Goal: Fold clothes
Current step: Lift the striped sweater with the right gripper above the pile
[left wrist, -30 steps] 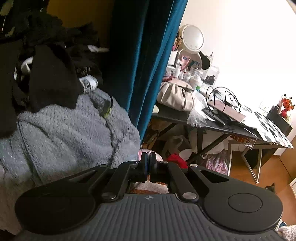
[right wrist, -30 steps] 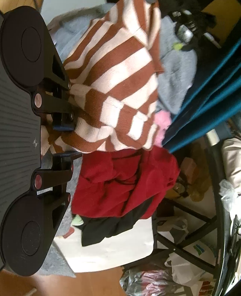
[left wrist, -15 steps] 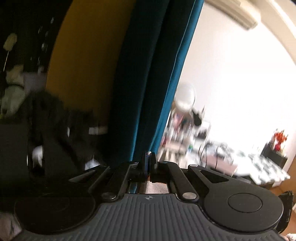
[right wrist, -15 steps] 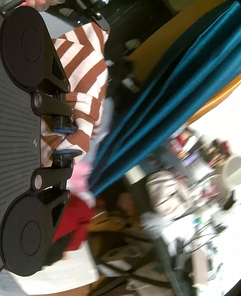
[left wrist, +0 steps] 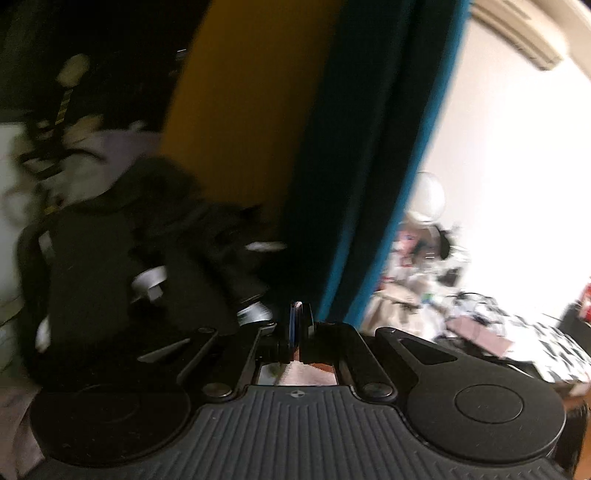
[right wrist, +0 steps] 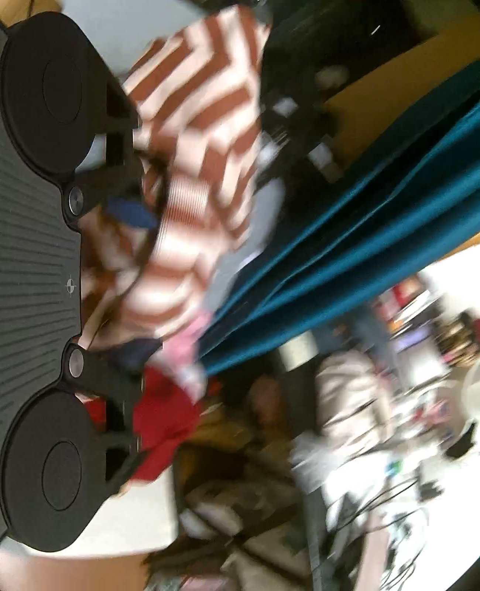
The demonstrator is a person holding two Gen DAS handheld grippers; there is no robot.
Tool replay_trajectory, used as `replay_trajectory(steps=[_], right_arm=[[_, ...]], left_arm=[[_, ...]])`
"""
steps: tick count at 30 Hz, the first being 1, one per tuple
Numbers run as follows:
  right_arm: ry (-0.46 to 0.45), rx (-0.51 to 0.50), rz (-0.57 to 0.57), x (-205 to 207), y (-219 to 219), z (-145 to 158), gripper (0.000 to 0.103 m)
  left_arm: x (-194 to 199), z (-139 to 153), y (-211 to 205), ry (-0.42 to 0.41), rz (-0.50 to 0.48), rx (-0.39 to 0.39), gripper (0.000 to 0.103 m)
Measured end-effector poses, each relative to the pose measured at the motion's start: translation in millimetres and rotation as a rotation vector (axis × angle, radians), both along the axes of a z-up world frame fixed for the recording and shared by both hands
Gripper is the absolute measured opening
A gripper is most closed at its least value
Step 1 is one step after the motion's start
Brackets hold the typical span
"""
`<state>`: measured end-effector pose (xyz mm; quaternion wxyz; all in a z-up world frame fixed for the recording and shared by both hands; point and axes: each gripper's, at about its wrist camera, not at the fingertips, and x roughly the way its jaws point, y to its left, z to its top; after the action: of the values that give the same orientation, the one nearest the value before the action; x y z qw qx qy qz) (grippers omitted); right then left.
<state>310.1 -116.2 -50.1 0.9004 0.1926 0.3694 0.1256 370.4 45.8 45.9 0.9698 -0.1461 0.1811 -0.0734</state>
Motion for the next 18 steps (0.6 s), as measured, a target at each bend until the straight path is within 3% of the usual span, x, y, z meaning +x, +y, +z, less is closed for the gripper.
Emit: replay_trajectory(steps=[8, 11, 14, 15, 18], right_arm=[[0.172, -0.028, -0.063, -8.4, -4.6, -48.8, 0.070], [0.186, -0.067, -0.080, -4.1, -7.5, -58.7, 0.080], [0.164, -0.164, -0.018, 1.3, 2.3, -66.3, 0.084], [0.156, -0.186, 0.025, 5.2, 7.9, -69.0, 0.090], [0.116, -0.207, 0.120, 15.5, 24.2, -72.4, 0.098]], left_arm=[[-4.0, -29.3, 35.1, 0.090, 0.130, -0.018, 0.002], [-3.9, -35.4, 39.9, 0.112, 0.149, -0.018, 0.002], [-4.5, -39.1, 44.6, 0.125, 0.164, -0.022, 0.002], [-5.1, -38.8, 46.0, 0.123, 0.168, -0.020, 0.002], [-7.2, -36.8, 46.2, 0.106, 0.181, 0.004, 0.002]])
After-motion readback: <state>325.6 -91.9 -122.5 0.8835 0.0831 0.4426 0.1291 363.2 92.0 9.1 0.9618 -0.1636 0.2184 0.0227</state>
